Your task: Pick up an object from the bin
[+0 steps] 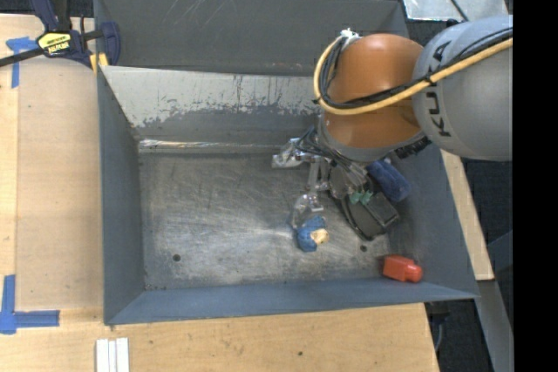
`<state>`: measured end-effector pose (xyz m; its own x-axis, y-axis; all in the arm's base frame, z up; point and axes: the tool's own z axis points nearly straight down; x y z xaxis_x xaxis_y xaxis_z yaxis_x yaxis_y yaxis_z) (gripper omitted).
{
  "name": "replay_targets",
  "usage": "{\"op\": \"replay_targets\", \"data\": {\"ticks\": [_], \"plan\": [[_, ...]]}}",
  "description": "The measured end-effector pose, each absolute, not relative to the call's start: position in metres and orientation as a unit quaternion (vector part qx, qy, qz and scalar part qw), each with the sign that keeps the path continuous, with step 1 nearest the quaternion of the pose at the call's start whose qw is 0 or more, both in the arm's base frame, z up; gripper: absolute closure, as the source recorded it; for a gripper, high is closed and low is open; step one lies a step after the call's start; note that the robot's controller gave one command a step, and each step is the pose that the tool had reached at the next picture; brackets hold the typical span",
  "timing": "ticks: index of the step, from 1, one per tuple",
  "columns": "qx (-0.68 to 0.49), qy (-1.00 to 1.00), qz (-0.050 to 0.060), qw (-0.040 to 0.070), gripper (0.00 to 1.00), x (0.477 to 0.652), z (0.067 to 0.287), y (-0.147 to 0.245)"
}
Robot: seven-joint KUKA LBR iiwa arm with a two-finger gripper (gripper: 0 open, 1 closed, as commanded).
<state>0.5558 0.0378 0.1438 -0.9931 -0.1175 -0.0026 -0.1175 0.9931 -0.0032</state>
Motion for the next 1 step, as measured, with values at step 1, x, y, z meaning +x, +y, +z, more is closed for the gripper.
{"op": "replay_targets", "data": {"ticks": [1], "plan": [[-0.135, 0.991, -0.001, -0.002, 0.0, 0.5025, 0.1038, -0.0009]]}}
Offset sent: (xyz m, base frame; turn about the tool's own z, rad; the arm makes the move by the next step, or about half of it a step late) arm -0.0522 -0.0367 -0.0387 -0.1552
